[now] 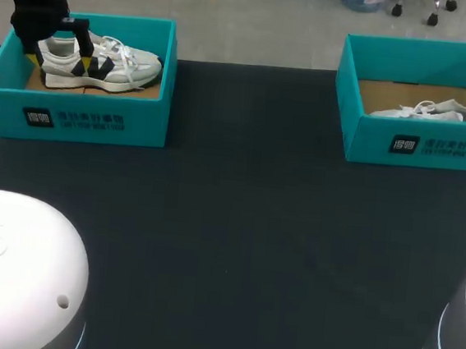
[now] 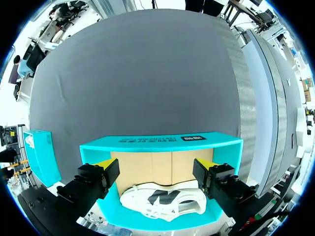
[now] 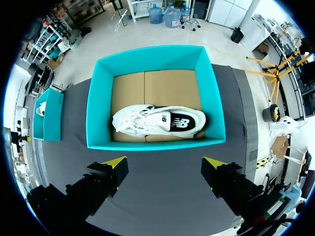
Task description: Take the shoe out of the shoebox, open the shoe tongue, remove and reinsert the insole, then place the shoe into the shoebox
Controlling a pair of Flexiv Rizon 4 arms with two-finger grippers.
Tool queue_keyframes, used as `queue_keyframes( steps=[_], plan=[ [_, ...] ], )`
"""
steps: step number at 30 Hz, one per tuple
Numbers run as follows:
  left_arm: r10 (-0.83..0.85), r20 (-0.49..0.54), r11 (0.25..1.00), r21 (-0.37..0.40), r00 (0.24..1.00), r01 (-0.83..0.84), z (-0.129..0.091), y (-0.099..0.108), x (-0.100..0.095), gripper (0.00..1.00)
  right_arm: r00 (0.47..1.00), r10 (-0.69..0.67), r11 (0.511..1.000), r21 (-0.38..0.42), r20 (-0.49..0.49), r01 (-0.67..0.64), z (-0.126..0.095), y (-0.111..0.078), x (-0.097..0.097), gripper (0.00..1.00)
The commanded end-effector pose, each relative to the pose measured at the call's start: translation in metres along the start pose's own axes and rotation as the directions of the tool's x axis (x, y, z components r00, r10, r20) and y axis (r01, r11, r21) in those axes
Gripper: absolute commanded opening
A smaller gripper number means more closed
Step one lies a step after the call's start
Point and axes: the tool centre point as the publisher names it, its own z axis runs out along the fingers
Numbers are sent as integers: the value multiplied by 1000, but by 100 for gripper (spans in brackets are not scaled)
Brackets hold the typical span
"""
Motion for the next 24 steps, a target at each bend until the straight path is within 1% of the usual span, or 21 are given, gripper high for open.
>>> queue_keyframes(
  steps=[1, 3, 9, 11, 12, 13, 14, 15, 17, 19, 21, 24],
  plan=[
    [-2, -5, 1000, 4, 1000, 2, 1, 1, 2, 100, 1000, 1, 1000, 0, 0, -1, 0, 0, 0, 100],
    [-19, -3, 1000, 5, 1000, 19, 1, 9, 10, 100, 1000, 1, 1000, 0, 0, -1, 0, 0, 0, 100],
    [-67, -60, 996, -60, 996, 63, 5, 31, 49, 100, 1000, 1, 1000, 0, 0, -1, 0, 0, 0, 100],
    [-73, -72, 996, -61, 995, 68, 10, 37, 59, 100, 1000, 1, 1000, 0, 0, -1, 0, 0, 0, 100],
    [-83, -113, 994, -73, 990, 75, 13, 41, 64, 100, 1000, 1, 1000, 0, 0, -1, 0, 0, 0, 100],
    [-75, -124, 995, -77, 989, 66, 16, 44, 68, 100, 1000, 1, 1000, 0, 0, -1, 0, 0, 0, 100],
    [-76, -121, 995, -74, 990, 67, 17, 47, 74, 100, 1000, 1, 1000, 0, 0, -1, 0, 0, 0, 100],
    [-88, -147, 994, -78, 985, 78, 20, 51, 79, 100, 1000, 1, 1000, 0, 0, -1, 0, 0, 0, 100],
    [-94, -140, 994, -65, 986, 85, 22, 58, 90, 100, 1000, 1, 1000, 0, 0, -1, 0, 0, 0, 100],
    [-115, -161, 992, -71, 980, 105, 24, 65, 100, 100, 1000, 1, 1000, 0, 0, -1, 0, 0, 0, 100],
    [-137, -157, 990, -63, 978, 128, 24, 72, 107, 100, 1000, 1, 1000, 0, 0, -1, 0, 0, 0, 100],
    [-152, -174, 987, -81, 973, 140, 23, 82, 116, 100, 1000, 1, 1000, 0, 0, -1, 0, 0, 0, 100]
  ],
)
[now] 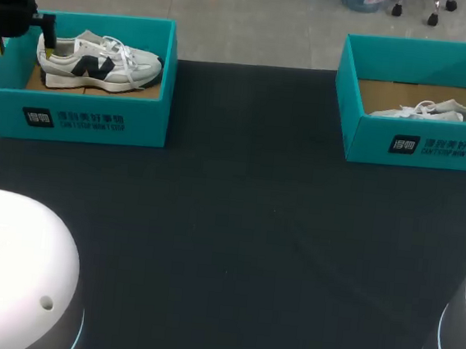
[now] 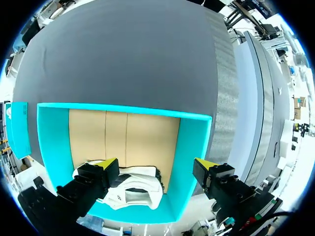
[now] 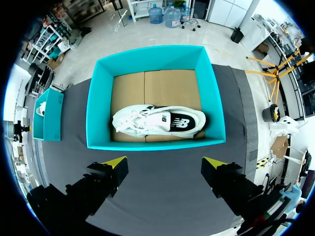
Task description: Take the shoe out of the shoebox, open the shoe tongue, remove and reinsert the insole, then place the shoe into the shoebox
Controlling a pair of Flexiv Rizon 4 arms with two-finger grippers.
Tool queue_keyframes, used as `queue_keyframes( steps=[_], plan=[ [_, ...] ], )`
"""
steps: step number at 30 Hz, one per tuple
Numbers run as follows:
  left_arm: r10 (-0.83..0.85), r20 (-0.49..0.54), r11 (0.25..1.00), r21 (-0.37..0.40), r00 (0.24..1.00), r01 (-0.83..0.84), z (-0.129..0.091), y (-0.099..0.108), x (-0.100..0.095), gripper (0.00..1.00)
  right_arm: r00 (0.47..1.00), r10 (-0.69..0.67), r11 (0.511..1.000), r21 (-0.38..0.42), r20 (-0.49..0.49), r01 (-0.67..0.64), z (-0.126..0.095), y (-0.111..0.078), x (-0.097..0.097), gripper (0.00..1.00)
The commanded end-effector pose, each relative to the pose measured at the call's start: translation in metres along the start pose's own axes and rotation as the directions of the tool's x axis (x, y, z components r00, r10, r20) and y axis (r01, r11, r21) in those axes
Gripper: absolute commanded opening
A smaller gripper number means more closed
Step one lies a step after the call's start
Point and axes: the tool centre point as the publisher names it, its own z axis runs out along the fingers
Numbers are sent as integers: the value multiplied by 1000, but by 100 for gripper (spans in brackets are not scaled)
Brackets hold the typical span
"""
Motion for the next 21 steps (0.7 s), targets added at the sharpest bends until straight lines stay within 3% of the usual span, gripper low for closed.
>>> queue_keyframes(
  steps=[1, 11, 21],
  plan=[
    [-15, -14, 1000, 12, 1000, 15, 5, 24, 4, 100, 1000, 1, 1000, 0, 0, -1, 0, 0, 0, 100],
    [-44, 3, 999, -16, 999, 44, 18, 61, 19, 100, 1000, 1, 1000, 0, 0, -1, 0, 0, 0, 100],
    [-39, 7, 999, -23, 999, 40, 34, 89, 10, 100, 1000, 1, 1000, 0, 0, -1, 0, 0, 0, 100]
  ],
)
